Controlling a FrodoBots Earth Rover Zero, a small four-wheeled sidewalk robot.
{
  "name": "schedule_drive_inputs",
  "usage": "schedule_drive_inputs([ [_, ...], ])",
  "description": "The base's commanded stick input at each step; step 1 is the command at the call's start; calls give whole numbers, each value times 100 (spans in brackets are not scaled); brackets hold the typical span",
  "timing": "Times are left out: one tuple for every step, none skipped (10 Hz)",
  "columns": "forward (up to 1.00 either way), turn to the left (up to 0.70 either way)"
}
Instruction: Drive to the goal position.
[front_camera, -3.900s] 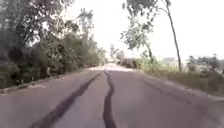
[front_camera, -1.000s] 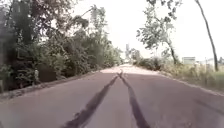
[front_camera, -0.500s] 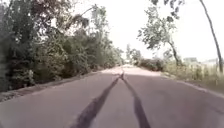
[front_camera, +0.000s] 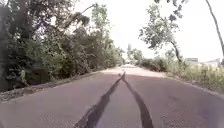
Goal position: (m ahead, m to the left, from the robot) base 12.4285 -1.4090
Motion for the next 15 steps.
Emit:
schedule_drive_inputs([
  [70,0],
  [70,0],
  [70,0],
  [70,0],
  [70,0],
  [70,-9],
  [70,-35],
  [70,-35],
  [70,-35],
  [70,-15],
  [70,-2],
  [70,0],
  [70,0],
  [70,0],
  [70,0],
])
